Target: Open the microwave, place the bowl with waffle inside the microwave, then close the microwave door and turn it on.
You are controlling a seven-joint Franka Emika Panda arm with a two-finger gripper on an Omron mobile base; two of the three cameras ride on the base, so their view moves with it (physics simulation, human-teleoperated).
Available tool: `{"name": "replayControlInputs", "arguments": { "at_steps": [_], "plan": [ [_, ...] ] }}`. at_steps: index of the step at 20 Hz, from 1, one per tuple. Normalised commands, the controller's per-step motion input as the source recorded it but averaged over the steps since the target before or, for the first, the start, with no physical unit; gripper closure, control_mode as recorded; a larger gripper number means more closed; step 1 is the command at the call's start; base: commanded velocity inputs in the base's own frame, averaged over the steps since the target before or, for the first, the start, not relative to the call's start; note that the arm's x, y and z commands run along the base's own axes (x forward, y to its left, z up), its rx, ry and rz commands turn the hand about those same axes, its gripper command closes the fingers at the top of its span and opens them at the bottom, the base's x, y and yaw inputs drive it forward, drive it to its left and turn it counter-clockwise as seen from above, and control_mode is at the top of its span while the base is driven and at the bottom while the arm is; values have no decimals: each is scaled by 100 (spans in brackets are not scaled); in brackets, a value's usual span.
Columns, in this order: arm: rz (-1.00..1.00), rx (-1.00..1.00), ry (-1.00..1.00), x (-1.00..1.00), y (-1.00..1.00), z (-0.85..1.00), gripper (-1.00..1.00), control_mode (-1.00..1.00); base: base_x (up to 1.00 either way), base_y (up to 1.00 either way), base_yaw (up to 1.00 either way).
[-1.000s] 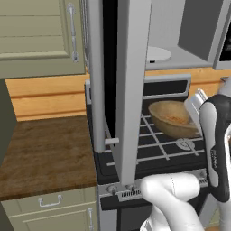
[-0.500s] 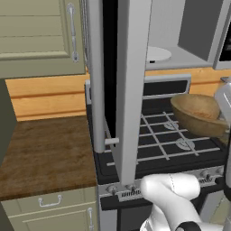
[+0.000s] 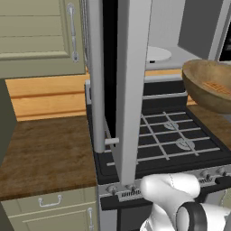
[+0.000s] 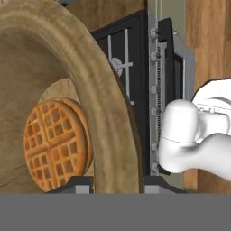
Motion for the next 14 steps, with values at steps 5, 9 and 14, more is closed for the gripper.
{"name": "replayControlInputs", "arguments": {
  "at_steps": [5,9,14],
  "plan": [
    [-10,3,-3,58,0,46,100,-100,0,0,0],
    [-2,2,0,66,0,30,100,-100,0,0,0],
    [9,3,-9,55,0,0,100,-100,0,0,0]
  ]
}}
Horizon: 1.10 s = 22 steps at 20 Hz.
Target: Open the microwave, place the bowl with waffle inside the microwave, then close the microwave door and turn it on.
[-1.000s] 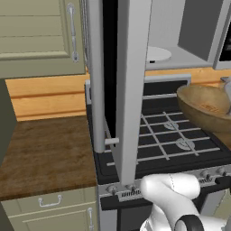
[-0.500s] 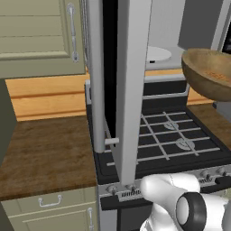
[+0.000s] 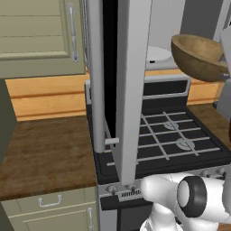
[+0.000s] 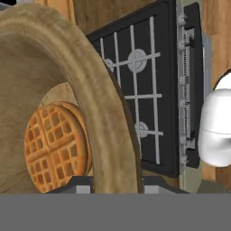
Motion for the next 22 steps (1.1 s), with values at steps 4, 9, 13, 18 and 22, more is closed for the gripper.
{"name": "replayControlInputs", "arguments": {
  "at_steps": [4,9,13,18,22],
  "plan": [
    [12,2,-17,30,0,-3,100,-100,0,0,0],
    [6,0,-20,25,0,-8,100,-100,0,0,0],
    [0,0,1,88,0,-1,100,-100,0,0,0],
    [0,1,3,100,0,-5,100,-100,0,0,0],
    [0,3,0,91,0,-17,100,-100,0,0,0]
  ]
}}
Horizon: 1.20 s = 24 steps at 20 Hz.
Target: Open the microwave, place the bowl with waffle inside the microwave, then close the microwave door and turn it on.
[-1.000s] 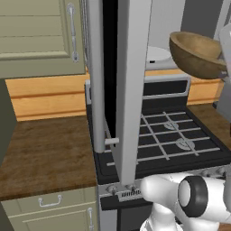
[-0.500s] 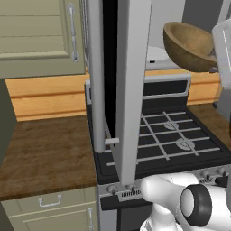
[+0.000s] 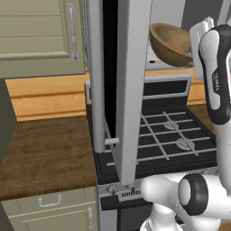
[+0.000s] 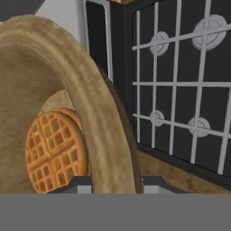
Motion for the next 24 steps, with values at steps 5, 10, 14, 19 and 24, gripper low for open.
{"name": "replayControlInputs", "arguments": {
  "at_steps": [5,10,14,19,24],
  "plan": [
    [0,7,0,80,0,-1,100,-100,0,0,0],
    [0,8,1,51,0,29,100,-100,0,0,0],
    [0,0,0,56,12,21,100,-100,0,0,0],
    [0,0,0,48,0,-16,100,-100,0,0,0],
    [0,0,0,32,0,-39,100,-100,0,0,0]
  ]
}}
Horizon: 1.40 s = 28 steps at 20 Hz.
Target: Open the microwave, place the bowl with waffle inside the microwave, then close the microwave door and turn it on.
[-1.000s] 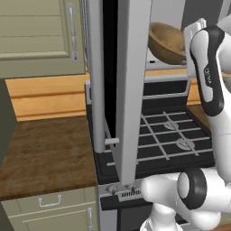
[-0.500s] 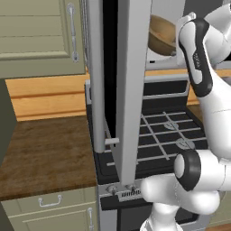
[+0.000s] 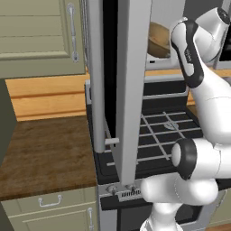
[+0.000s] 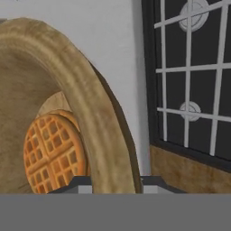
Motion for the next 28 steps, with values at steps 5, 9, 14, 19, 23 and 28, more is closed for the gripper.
{"name": "replayControlInputs", "arguments": {
  "at_steps": [5,9,14,19,23,28],
  "plan": [
    [0,0,0,40,0,-13,100,-100,0,0,0],
    [0,0,0,55,8,0,100,-100,0,0,0],
    [0,0,0,54,18,0,100,-100,0,0,0],
    [0,0,2,41,2,-9,100,-100,0,0,0],
    [0,0,0,31,0,-18,100,-100,0,0,0],
    [0,0,0,8,0,-27,100,-100,0,0,0]
  ]
}}
